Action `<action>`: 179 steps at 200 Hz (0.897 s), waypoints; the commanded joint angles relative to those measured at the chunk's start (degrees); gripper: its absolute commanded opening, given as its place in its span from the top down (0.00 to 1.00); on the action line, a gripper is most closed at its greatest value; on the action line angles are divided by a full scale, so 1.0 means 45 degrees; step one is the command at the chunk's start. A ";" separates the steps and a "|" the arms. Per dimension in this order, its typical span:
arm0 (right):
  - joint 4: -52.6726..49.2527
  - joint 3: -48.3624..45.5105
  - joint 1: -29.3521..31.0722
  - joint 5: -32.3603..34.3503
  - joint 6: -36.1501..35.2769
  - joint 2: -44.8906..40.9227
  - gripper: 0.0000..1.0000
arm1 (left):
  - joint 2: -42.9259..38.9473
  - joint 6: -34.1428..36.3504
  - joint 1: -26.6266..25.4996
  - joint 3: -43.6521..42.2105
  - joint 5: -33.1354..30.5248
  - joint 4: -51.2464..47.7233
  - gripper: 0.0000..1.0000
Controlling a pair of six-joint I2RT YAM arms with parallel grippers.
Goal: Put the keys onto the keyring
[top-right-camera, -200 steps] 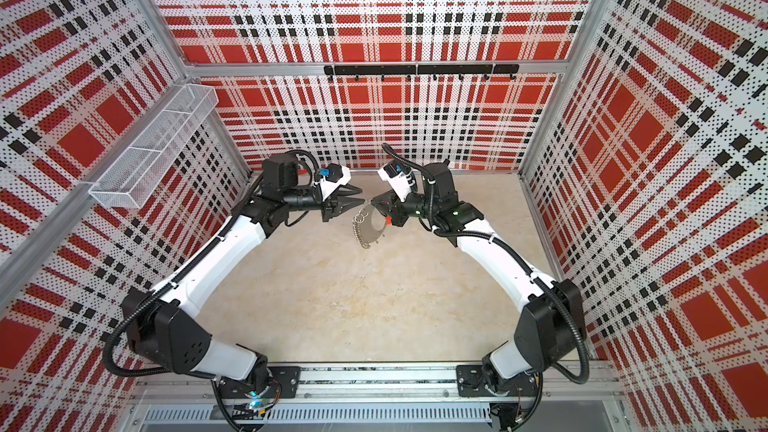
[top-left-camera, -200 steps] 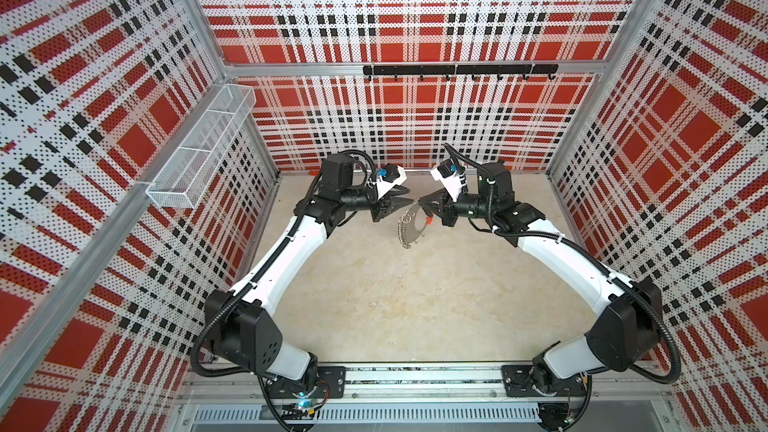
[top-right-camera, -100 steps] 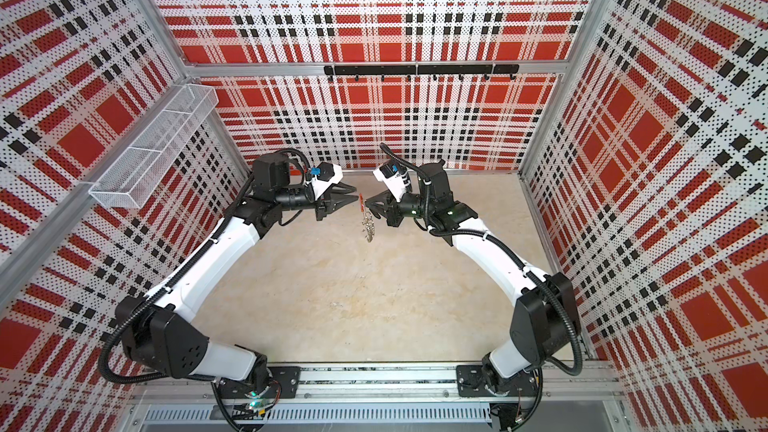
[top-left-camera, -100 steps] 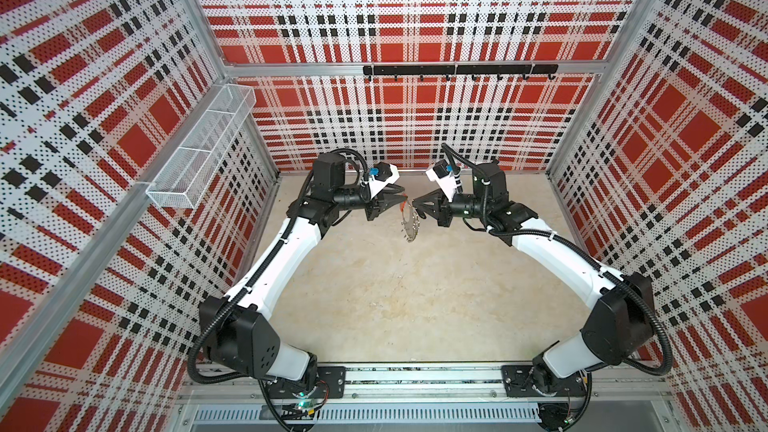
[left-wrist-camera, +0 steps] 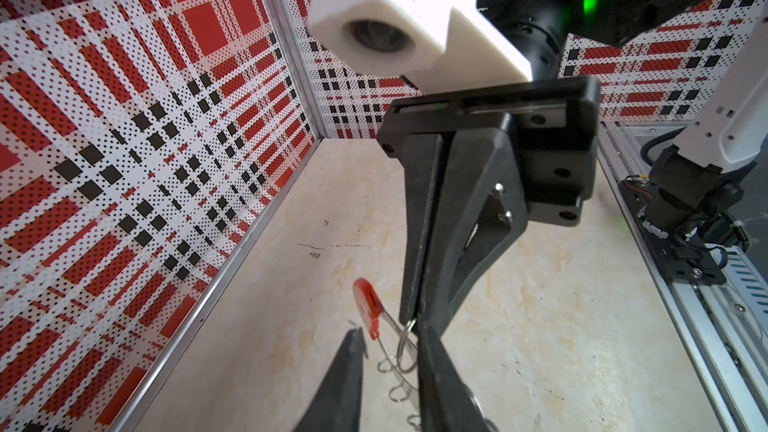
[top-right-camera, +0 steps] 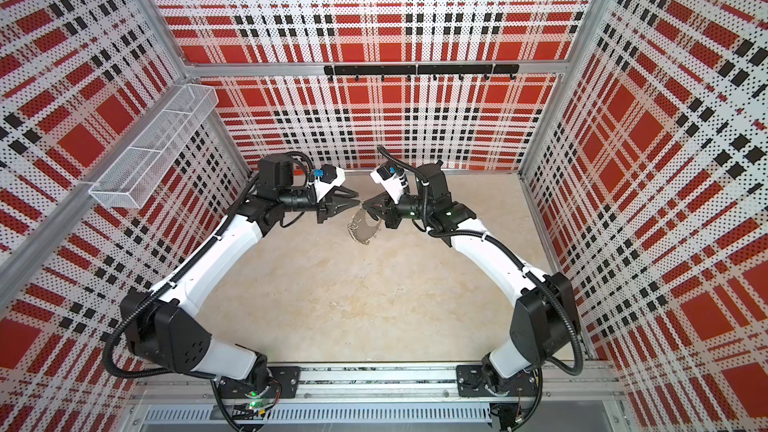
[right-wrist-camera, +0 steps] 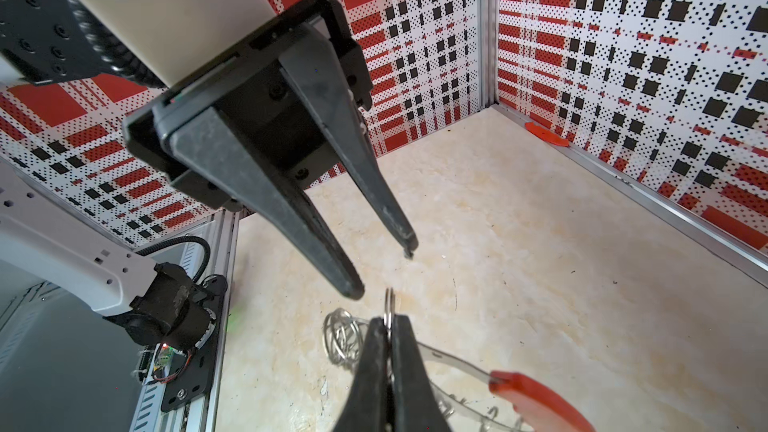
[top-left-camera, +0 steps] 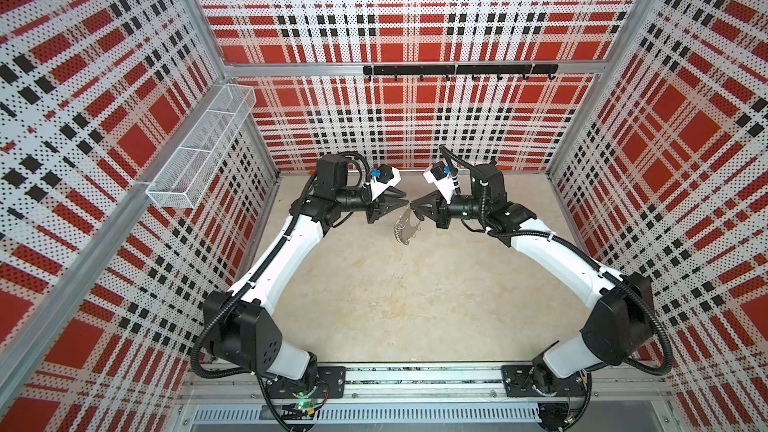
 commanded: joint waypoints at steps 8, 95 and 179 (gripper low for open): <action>0.0129 0.0429 0.0115 -0.0331 -0.0323 -0.0406 1.00 | 0.0210 0.0224 0.0080 0.0403 0.0348 -0.0379 0.74; -0.0113 0.0720 0.0271 -0.0364 -0.0508 -0.0404 1.00 | 0.0382 0.0089 0.0072 0.0541 0.0574 -0.0511 0.79; -0.0152 0.0990 0.0289 -0.0321 -0.0490 -0.0290 1.00 | 0.0492 0.0273 0.0060 0.0472 0.0834 -0.1068 0.76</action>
